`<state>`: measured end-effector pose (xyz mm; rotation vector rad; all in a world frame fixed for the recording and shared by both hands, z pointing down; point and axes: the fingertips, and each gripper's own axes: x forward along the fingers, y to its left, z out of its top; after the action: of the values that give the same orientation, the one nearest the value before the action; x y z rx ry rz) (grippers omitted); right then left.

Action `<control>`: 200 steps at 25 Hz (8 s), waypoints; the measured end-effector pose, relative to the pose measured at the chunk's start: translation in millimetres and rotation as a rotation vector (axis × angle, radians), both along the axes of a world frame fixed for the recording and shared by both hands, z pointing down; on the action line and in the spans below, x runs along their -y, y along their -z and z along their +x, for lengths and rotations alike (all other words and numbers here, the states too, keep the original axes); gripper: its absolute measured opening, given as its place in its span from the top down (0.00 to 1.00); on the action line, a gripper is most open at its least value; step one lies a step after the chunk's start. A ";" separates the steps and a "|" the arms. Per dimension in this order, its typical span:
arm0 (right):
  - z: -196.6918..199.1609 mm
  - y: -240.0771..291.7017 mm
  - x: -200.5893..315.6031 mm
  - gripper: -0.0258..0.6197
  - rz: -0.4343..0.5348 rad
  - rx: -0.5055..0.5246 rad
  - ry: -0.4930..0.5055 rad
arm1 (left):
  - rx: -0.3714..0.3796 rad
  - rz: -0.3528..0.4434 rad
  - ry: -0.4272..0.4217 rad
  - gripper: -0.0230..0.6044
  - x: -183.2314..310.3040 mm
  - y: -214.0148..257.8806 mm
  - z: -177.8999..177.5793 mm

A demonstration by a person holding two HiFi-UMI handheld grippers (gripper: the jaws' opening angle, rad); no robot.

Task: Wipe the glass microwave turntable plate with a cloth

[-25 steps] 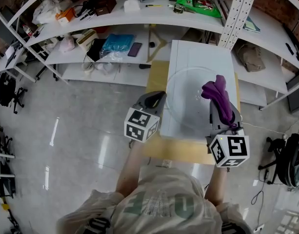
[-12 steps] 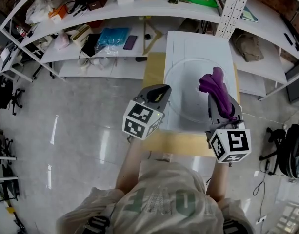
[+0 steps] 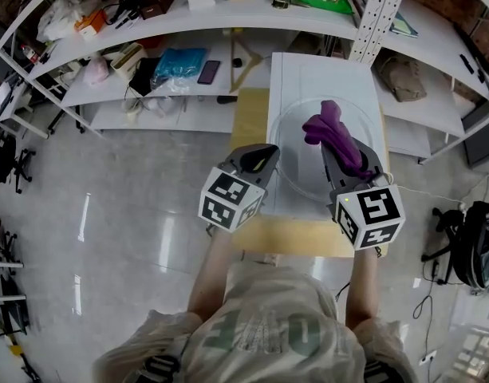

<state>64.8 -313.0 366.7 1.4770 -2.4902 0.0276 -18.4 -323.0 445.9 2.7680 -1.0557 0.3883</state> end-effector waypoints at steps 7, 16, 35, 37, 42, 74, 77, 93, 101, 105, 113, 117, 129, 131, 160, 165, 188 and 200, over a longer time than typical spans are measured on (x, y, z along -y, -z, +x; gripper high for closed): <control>-46.6 -32.4 19.4 0.87 -0.153 -0.172 0.236 | -0.004 0.016 0.014 0.96 1.2 -0.1 1.8; -77.8 -66.5 27.5 0.87 -0.300 -0.335 0.377 | 0.000 0.022 0.023 0.96 -0.3 -1.3 0.7; -59.7 -67.3 75.6 0.87 -0.375 -0.403 0.334 | 0.001 -0.032 0.046 0.96 2.7 -2.1 1.1; -55.2 -67.2 80.1 0.87 -0.373 -0.404 0.320 | 0.006 -0.032 0.052 0.96 1.8 -2.6 0.7; -33.4 -67.0 94.9 0.87 -0.366 -0.418 0.249 | 0.024 -0.029 0.061 0.96 2.2 -2.7 0.4; 113.2 -52.2 48.5 0.87 -0.377 -0.444 -0.083 | 0.074 -0.030 0.115 0.96 -0.6 -2.5 -3.7; 115.1 -51.6 29.3 0.87 -0.377 -0.443 -0.076 | 0.079 -0.033 0.128 0.96 -0.5 -3.2 -4.4; 91.7 -53.4 -80.5 0.87 -0.372 -0.458 0.018 | 0.100 -0.021 0.158 0.96 -0.7 -3.7 -3.0; 46.2 -59.6 -107.3 0.87 -0.388 -0.514 0.192 | 0.094 -0.018 0.159 0.96 1.5 -2.7 -1.8; 20.7 -62.2 -109.3 0.87 -0.373 -0.542 0.279 | 0.088 -0.023 0.156 0.96 1.3 -4.4 -0.5; -34.2 -70.7 -89.5 0.87 -0.345 -0.586 0.429 | 0.077 -0.024 0.157 0.96 1.7 -4.2 0.8; -46.2 -72.5 -66.0 0.87 -0.341 -0.578 0.451 | 0.078 -0.022 0.154 0.96 2.1 -5.2 2.1; -52.8 -69.6 -0.4 0.87 -0.316 -0.579 0.376 | 0.062 -0.015 0.152 0.96 -0.4 -3.9 -0.4; -53.4 -69.5 7.2 0.87 -0.311 -0.578 0.362 | 0.061 -0.017 0.152 0.96 -0.7 -4.4 -0.8; -47.9 -68.1 22.1 0.87 -0.293 -0.536 0.329 | 0.068 -0.010 0.153 0.96 1.1 -4.4 0.1; -52.6 -71.6 -15.0 0.87 -0.292 -0.552 0.386 | 0.066 -0.007 0.155 0.96 0.5 -5.7 -0.1; -44.0 -54.9 -58.4 0.87 -0.301 -0.489 0.443 | 0.066 -0.001 0.155 0.96 -0.2 -5.7 0.3; -4.0 -38.9 82.6 0.87 -0.278 -0.479 0.172 | 0.068 -0.004 0.157 0.96 0.1 -4.6 1.5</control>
<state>60.8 -395.6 405.7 1.0120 -2.1118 -0.0105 -16.9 -323.1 450.5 2.6616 -1.2759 0.4650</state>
